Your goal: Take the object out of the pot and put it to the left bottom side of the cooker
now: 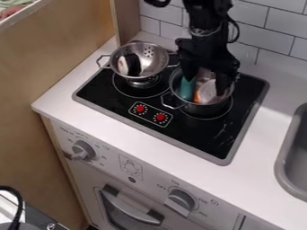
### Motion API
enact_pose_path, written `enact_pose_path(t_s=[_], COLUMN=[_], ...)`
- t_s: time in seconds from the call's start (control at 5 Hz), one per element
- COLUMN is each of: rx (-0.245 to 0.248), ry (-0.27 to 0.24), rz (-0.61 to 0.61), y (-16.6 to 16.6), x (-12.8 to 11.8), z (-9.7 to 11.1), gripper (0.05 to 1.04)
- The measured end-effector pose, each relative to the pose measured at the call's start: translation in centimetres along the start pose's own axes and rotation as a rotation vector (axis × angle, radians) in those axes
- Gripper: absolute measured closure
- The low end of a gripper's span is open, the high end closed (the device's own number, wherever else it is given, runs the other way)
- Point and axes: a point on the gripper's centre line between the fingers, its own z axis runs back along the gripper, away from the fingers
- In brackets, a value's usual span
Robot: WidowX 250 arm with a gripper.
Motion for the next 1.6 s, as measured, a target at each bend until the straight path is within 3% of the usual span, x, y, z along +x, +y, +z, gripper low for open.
enact_pose_path(t_s=[0.8,1.6], rx=[0.007,0.035], ry=[-0.109,-0.134], rz=[0.019,0.033], y=[0.0,-1.1], x=[1.0,1.5], z=[-1.2,-2.5], gripper=[0.087,0.123])
